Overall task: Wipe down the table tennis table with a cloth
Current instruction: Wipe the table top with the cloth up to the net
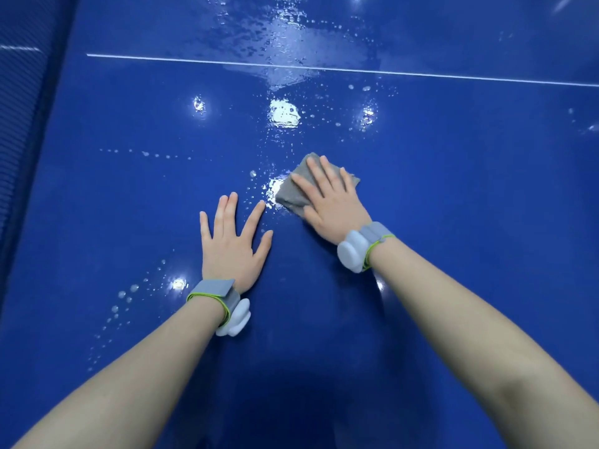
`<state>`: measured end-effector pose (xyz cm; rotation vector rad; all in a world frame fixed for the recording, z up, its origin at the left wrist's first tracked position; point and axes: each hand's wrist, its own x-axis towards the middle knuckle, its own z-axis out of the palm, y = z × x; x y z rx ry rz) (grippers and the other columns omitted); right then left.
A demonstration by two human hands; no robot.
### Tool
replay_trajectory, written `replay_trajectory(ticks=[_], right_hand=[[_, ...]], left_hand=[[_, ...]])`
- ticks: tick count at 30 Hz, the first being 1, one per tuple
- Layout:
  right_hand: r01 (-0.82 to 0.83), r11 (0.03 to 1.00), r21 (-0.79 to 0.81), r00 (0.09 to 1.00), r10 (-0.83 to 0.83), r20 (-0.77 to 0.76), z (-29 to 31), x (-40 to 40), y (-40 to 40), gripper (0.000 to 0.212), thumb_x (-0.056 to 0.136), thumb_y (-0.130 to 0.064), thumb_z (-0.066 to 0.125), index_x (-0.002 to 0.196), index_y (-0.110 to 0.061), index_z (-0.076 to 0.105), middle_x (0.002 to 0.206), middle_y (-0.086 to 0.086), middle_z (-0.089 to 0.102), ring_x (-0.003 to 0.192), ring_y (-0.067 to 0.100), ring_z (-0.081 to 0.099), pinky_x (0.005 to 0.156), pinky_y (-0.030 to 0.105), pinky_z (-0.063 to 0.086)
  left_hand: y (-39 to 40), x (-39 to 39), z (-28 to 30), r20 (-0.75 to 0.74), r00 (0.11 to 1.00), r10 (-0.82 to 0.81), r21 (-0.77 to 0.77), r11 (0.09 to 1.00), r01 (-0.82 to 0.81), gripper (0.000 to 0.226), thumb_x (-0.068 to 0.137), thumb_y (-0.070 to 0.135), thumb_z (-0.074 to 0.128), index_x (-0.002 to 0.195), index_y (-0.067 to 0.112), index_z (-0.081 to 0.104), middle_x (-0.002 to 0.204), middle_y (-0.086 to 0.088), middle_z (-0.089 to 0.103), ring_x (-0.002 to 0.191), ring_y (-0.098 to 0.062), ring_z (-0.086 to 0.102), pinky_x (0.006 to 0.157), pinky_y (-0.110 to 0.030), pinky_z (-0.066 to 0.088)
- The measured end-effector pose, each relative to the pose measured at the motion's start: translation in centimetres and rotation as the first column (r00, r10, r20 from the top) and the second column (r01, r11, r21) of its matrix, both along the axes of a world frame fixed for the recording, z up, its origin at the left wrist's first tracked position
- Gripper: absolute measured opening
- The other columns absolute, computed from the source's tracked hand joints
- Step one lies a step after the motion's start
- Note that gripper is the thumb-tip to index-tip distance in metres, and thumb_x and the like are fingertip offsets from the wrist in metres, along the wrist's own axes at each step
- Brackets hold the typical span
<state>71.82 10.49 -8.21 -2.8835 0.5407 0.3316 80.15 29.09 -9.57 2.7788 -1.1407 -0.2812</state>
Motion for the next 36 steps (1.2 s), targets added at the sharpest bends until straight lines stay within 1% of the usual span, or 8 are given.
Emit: replay_trajectory(ticks=[5,8,13,17,22,25,33,36], right_hand=[[0.321,0.947,0.008,0.947,-0.321,0.0,0.1,1.8,-6.0,0.054,0.096,-0.028,0.029,0.149,-0.023,0.021,0.16,0.003,-0.005,0.147,0.022,-0.009,0.116,0.043,-0.005],[0.46,0.888,-0.022,0.887,-0.459,0.042,-0.5,3.3,-6.9,0.051,0.099,-0.028,0.032,0.149,-0.023,0.021,0.16,0.004,-0.004,0.147,0.024,-0.008,0.116,0.045,-0.004],[0.214,0.977,-0.026,0.977,-0.213,0.016,-0.4,4.1,-3.8,0.055,0.102,-0.04,0.027,0.152,-0.025,0.011,0.16,0.005,-0.009,0.146,0.026,-0.012,0.115,0.047,-0.007],[0.042,0.999,-0.014,0.997,-0.041,0.068,-0.6,2.7,-6.0,0.054,0.1,-0.048,0.024,0.151,-0.03,0.018,0.16,0.002,-0.002,0.147,0.023,-0.006,0.116,0.041,-0.004],[0.5,0.865,0.053,0.855,-0.502,0.131,-0.9,3.0,-11.6,0.049,0.101,-0.04,0.035,0.148,-0.033,0.026,0.159,0.012,-0.003,0.146,0.031,-0.007,0.117,0.04,-0.004],[0.578,0.816,0.01,0.808,-0.574,0.134,-1.1,4.6,-11.9,0.05,0.101,-0.038,0.033,0.15,-0.03,0.024,0.159,0.013,0.001,0.146,0.033,-0.004,0.117,0.043,-0.004],[0.108,0.993,-0.046,0.993,-0.105,0.057,-0.8,7.2,-5.6,0.057,0.102,-0.04,0.026,0.152,-0.02,0.009,0.159,0.011,-0.006,0.146,0.028,-0.009,0.115,0.04,-0.008],[0.171,0.984,-0.05,0.984,-0.168,0.062,-0.8,6.1,-9.0,0.058,0.102,-0.041,0.029,0.152,-0.021,0.01,0.159,0.01,-0.007,0.146,0.027,-0.008,0.116,0.039,-0.006]], left_hand=[[-0.5,0.7,-0.5,0.055,0.998,0.011,-0.106,0.994,-0.005,0.053,0.091,0.05,0.025,0.137,0.03,0.042,0.142,-0.014,0.035,0.136,-0.027,0.023,0.114,-0.043,0.001],[-1.0,1.3,-0.7,0.079,0.997,0.021,-0.144,0.99,-0.009,0.051,0.092,0.046,0.028,0.135,0.025,0.046,0.134,-0.015,0.041,0.131,-0.028,0.028,0.114,-0.041,0.004],[-1.6,1.9,-0.7,0.039,0.994,0.097,-0.199,0.976,-0.088,0.057,0.091,0.045,0.028,0.137,0.014,0.042,0.13,-0.014,0.042,0.126,-0.027,0.029,0.115,-0.038,0.007],[-1.8,2.0,-0.5,0.018,0.994,0.109,-0.253,0.962,-0.101,0.059,0.09,0.045,0.029,0.136,0.01,0.041,0.133,-0.013,0.04,0.126,-0.021,0.023,0.115,-0.036,0.006],[-2.0,2.2,-0.8,0.02,0.993,0.118,-0.261,0.959,-0.108,0.059,0.09,0.045,0.03,0.132,0.007,0.044,0.134,-0.013,0.04,0.127,-0.022,0.024,0.115,-0.035,0.005],[-2.0,2.2,-0.9,0.03,0.993,0.11,-0.261,0.96,-0.099,0.058,0.09,0.045,0.031,0.131,0.007,0.045,0.133,-0.013,0.041,0.127,-0.023,0.026,0.114,-0.033,0.002],[-2.4,2.5,-1.0,0.058,0.987,0.15,-0.282,0.951,-0.128,0.048,0.089,0.039,0.035,0.12,0.008,0.053,0.12,-0.013,0.048,0.117,-0.025,0.033,0.106,-0.041,0.022],[-2.6,3.0,-1.1,0.1,0.98,0.172,-0.296,0.945,-0.136,0.04,0.088,0.036,0.037,0.112,0.01,0.056,0.111,-0.01,0.05,0.111,-0.022,0.033,0.099,-0.036,0.019]])
